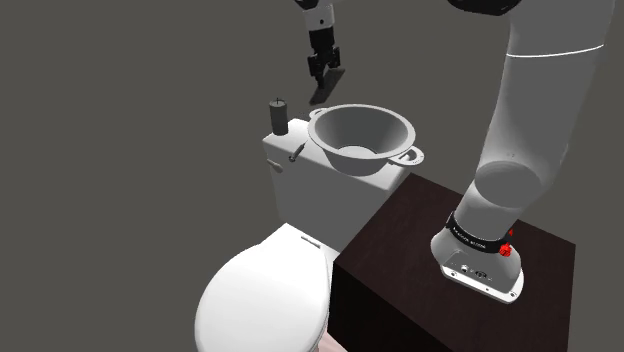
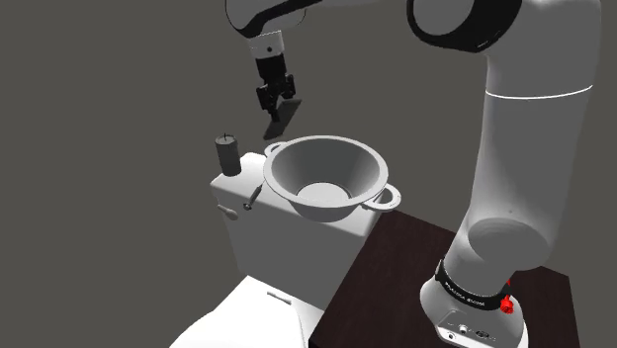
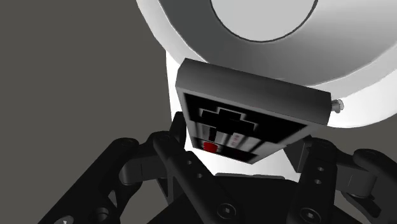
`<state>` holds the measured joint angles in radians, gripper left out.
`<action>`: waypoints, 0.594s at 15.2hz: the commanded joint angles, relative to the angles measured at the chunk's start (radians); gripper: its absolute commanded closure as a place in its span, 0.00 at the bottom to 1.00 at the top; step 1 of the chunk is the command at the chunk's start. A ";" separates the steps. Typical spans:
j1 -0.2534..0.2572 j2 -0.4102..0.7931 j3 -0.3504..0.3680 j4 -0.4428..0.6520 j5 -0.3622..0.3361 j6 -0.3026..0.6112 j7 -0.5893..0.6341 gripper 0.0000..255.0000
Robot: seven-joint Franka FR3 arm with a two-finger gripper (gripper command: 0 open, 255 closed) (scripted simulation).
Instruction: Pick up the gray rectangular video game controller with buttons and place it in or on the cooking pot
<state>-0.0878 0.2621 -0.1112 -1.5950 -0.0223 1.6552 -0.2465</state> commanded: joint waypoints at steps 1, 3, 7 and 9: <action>0.008 -0.087 0.001 -0.117 -0.008 0.030 0.010 1.00; 0.013 -0.171 0.003 -0.225 -0.016 0.055 0.020 1.00; 0.021 -0.333 0.009 -0.418 -0.030 0.085 0.040 1.00; 0.024 -0.413 0.014 -0.506 -0.036 0.093 0.051 1.00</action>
<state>-0.0650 -0.1140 -0.0993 -2.0583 -0.0559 1.7427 -0.2001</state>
